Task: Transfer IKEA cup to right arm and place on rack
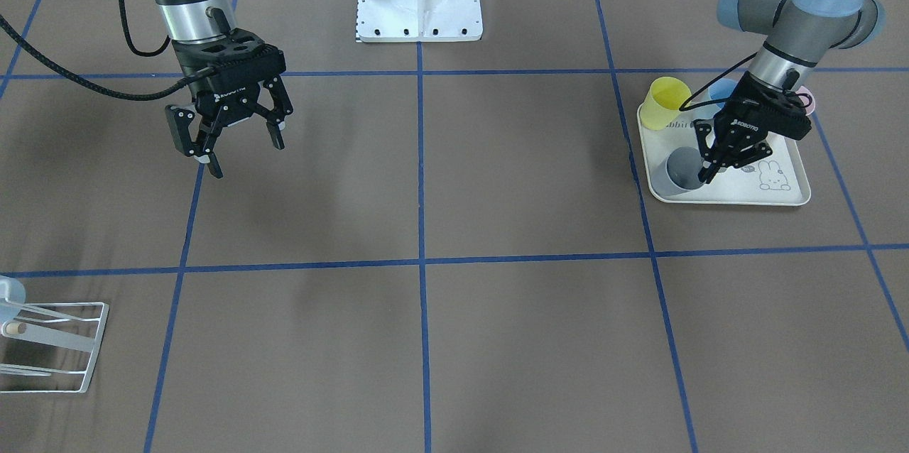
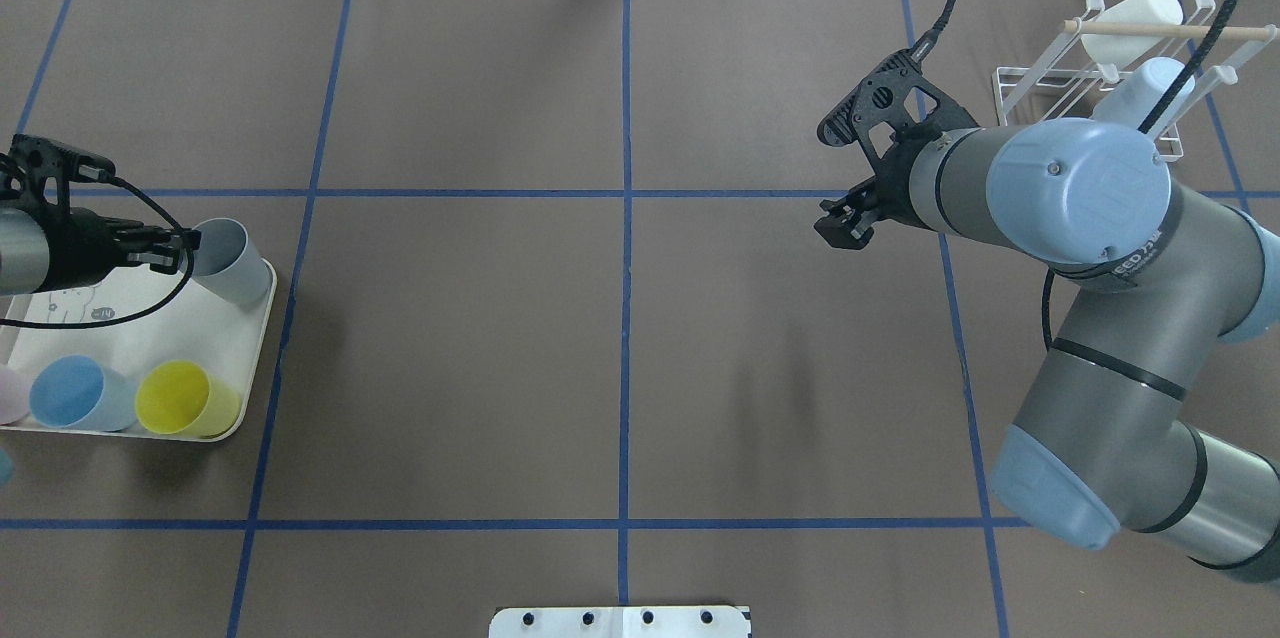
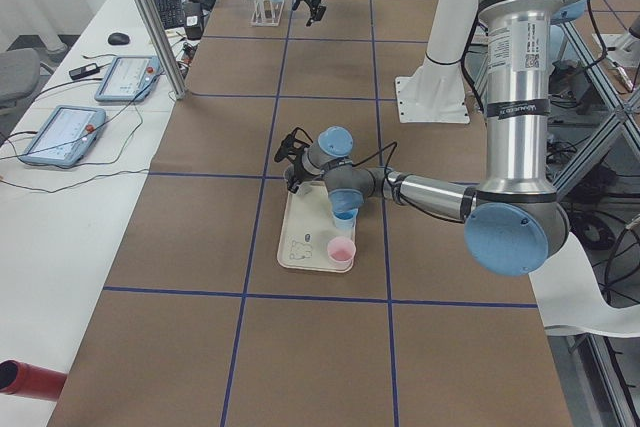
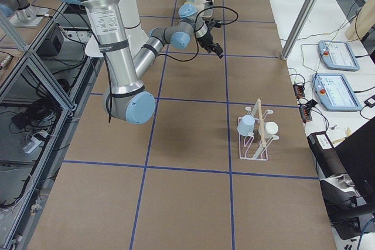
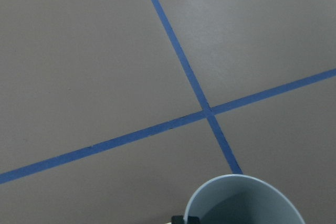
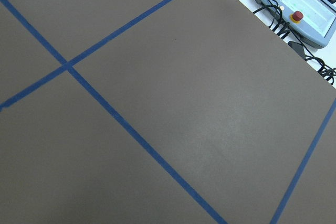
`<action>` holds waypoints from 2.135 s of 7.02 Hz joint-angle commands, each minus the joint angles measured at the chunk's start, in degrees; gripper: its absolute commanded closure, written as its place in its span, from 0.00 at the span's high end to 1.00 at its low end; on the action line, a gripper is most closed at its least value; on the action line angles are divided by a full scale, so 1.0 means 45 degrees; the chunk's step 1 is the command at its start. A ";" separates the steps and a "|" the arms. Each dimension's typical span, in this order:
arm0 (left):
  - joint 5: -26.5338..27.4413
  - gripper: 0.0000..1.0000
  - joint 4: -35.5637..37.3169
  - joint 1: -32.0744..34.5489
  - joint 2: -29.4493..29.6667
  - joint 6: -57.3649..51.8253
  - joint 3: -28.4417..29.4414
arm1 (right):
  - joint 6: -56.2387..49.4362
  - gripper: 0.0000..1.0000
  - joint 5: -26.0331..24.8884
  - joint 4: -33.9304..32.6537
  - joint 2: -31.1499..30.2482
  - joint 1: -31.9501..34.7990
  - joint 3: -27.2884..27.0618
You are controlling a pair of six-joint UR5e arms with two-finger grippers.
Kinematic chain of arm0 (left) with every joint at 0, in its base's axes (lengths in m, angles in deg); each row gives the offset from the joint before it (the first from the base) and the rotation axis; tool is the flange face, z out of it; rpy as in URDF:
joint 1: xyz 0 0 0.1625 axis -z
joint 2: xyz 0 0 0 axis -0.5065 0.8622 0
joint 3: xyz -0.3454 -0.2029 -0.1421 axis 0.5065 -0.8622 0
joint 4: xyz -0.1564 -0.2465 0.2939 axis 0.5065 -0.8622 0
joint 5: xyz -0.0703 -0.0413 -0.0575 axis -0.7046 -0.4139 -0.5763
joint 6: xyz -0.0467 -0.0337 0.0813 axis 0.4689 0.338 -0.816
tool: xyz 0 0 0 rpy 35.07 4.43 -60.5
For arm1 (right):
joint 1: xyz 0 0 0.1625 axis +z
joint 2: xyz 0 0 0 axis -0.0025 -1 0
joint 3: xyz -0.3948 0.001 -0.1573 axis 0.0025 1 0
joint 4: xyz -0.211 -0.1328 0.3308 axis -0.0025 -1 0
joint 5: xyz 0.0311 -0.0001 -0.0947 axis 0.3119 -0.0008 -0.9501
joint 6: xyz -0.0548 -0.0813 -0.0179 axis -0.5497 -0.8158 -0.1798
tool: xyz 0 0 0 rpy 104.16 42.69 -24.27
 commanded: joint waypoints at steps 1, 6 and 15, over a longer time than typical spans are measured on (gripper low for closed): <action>-0.0749 0.00 0.0132 0.0653 -0.0595 -0.0080 -0.1108 | 0.0034 1.00 -0.0011 0.0006 0.0034 -0.0061 0.0001; -0.3748 0.00 0.0270 0.1830 0.1073 0.6950 -0.3981 | -0.0004 1.00 -0.0382 0.0373 0.1222 -0.0821 0.0059; -0.1670 0.00 0.0250 -0.1195 0.5222 1.4334 -0.3265 | -0.1958 1.00 -0.1671 1.0006 0.1361 -0.3597 0.2052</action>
